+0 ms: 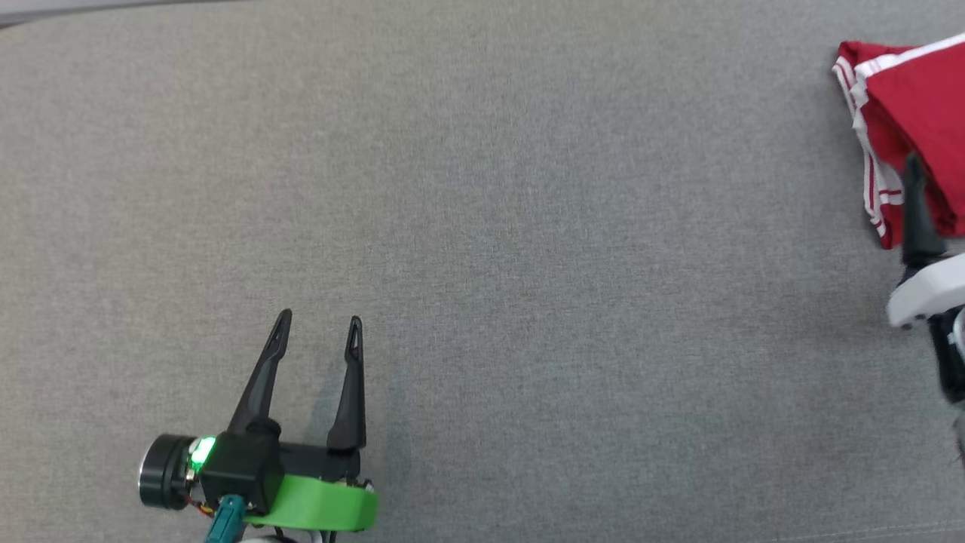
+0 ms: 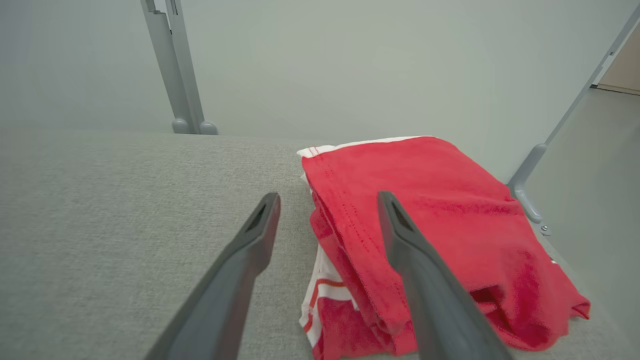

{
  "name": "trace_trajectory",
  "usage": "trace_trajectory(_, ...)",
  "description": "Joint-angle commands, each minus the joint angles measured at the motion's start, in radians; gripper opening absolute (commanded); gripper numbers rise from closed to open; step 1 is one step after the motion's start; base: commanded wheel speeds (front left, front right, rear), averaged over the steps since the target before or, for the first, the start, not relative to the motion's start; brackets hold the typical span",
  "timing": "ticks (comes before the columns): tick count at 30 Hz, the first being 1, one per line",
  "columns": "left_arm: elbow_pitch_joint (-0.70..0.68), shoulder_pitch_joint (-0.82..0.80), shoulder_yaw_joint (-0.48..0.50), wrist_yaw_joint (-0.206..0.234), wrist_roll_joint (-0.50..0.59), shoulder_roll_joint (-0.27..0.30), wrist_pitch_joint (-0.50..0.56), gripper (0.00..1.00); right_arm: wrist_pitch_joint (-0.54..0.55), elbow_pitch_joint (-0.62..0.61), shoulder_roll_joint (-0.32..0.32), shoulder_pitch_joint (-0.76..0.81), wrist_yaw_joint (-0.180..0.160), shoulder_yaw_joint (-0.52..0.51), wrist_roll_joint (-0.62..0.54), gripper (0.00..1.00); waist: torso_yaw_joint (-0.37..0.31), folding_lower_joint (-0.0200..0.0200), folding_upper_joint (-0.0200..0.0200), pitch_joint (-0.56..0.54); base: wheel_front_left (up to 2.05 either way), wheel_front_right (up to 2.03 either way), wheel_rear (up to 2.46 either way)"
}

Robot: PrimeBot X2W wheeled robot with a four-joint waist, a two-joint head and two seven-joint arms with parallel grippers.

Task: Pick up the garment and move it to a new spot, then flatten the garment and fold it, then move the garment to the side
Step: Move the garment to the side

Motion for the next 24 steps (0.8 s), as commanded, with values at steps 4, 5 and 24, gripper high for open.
trace_trajectory(4, 0.024, 0.064, 0.020, 0.018, -0.038, -0.001, 0.000, 1.00, -0.003, -0.111, 0.100, 0.139, -0.001, 0.013, 0.029, 1.00, 0.004, -0.0001, 0.0000, -0.198, 0.00, 0.00, 0.00)
trace_trajectory(5, 0.028, 0.074, 0.026, 0.023, -0.049, -0.001, 0.000, 1.00, -0.003, -0.136, 0.123, 0.169, -0.001, 0.020, 0.035, 1.00, 0.003, -0.0001, 0.0000, -0.219, 0.00, 0.00, 0.00)
trace_trajectory(24, -0.003, 0.235, 0.078, 0.048, -0.093, -0.002, 0.000, 1.00, -0.003, -0.443, 0.275, 0.555, -0.001, 0.094, 0.003, 1.00, -0.004, -0.0001, 0.0000, -0.406, 0.00, 0.00, 0.00)
